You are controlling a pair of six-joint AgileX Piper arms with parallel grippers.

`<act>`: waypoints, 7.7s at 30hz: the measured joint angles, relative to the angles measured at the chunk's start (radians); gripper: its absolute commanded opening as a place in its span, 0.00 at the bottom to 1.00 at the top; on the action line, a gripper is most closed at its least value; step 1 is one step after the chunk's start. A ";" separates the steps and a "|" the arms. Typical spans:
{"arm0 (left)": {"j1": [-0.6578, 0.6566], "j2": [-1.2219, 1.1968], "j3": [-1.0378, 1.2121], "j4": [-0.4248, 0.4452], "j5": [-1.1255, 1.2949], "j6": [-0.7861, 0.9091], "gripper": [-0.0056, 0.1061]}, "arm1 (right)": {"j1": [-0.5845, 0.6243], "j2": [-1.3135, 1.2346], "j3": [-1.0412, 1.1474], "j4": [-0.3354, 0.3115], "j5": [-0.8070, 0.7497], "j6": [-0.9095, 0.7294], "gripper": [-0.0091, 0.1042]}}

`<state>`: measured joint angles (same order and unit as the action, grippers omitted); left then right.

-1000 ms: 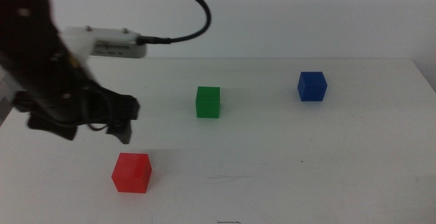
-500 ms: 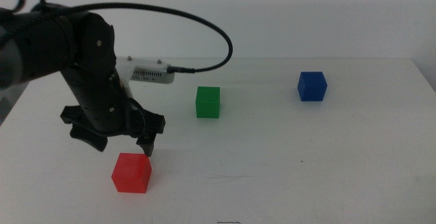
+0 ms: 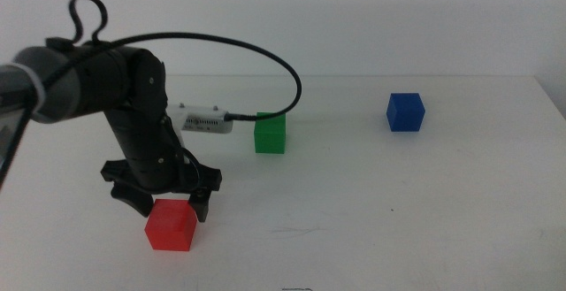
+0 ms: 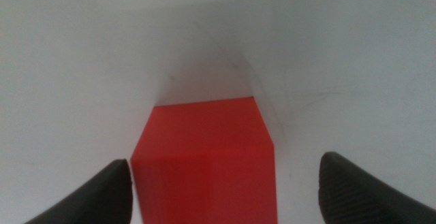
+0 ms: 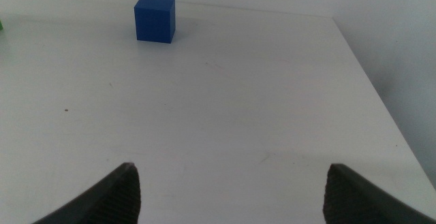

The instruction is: Stack red cubes first, then green, then blue cubes in a specific spot.

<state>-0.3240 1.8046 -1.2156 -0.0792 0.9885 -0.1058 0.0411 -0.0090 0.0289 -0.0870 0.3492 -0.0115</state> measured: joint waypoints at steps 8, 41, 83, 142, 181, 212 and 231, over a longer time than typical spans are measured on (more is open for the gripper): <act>0.000 0.045 0.000 -0.001 -0.010 0.000 0.73 | 0.000 0.000 0.000 0.000 0.000 0.000 0.80; -0.327 0.296 -0.566 -0.005 0.227 -0.398 0.33 | 0.000 0.000 0.000 0.000 0.000 0.000 0.80; -0.340 0.458 -0.712 -0.024 0.234 -0.437 0.89 | 0.000 0.000 0.000 0.000 0.000 0.000 0.80; -0.130 0.664 -1.106 0.079 0.251 -0.206 0.39 | 0.000 0.000 0.000 0.000 0.000 0.000 0.80; -0.461 0.152 -0.500 0.206 0.137 -0.632 0.21 | 0.000 0.000 0.000 0.000 0.000 0.000 0.80; -0.461 0.242 -0.500 0.246 0.068 -0.663 0.21 | 0.000 0.000 0.000 0.000 0.000 0.000 0.80; -0.460 0.239 -0.499 0.227 0.094 -0.618 0.89 | 0.000 0.000 0.000 0.000 0.000 0.000 0.80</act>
<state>-0.7836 2.0437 -1.7150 0.1477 1.0828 -0.7238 0.0411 -0.0090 0.0289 -0.0870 0.3492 -0.0115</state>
